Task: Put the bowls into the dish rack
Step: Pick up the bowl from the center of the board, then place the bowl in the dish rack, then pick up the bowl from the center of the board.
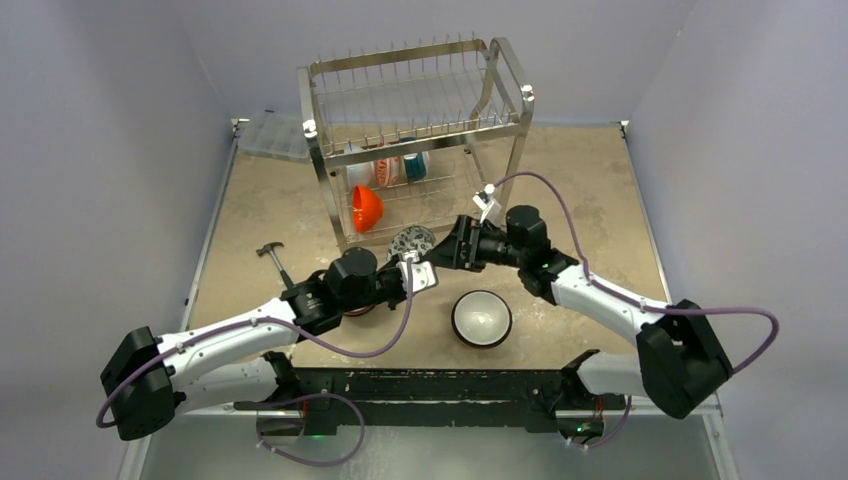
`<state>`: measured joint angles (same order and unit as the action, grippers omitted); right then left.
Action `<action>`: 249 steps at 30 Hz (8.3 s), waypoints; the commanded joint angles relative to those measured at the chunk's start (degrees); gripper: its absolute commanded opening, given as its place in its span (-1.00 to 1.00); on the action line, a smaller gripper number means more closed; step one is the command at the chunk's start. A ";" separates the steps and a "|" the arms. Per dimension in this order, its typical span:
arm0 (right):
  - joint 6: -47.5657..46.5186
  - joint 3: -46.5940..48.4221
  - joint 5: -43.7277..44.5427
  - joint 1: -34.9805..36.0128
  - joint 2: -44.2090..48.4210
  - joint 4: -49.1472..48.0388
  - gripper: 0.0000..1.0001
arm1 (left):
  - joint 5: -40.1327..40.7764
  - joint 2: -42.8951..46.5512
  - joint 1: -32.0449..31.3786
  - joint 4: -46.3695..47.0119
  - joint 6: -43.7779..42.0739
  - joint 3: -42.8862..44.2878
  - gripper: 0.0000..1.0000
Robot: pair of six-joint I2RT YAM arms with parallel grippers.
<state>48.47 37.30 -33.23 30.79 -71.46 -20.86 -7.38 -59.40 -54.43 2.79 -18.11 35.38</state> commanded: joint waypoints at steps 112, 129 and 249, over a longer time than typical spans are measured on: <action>-55.81 54.11 65.65 2.73 -56.41 -12.81 -1.00 | -14.77 11.44 47.60 -18.23 28.65 0.38 0.98; -51.72 54.15 67.46 2.70 -52.94 -5.69 0.98 | -15.43 10.65 47.65 -17.65 29.18 0.35 0.98; 20.94 3.81 -11.06 10.44 -19.35 -45.08 -0.27 | -15.63 3.47 33.03 -27.31 46.97 13.41 -1.00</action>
<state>67.51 39.13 -42.48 41.08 -90.45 -60.49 -21.63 -56.10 -20.84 -28.42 28.45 48.45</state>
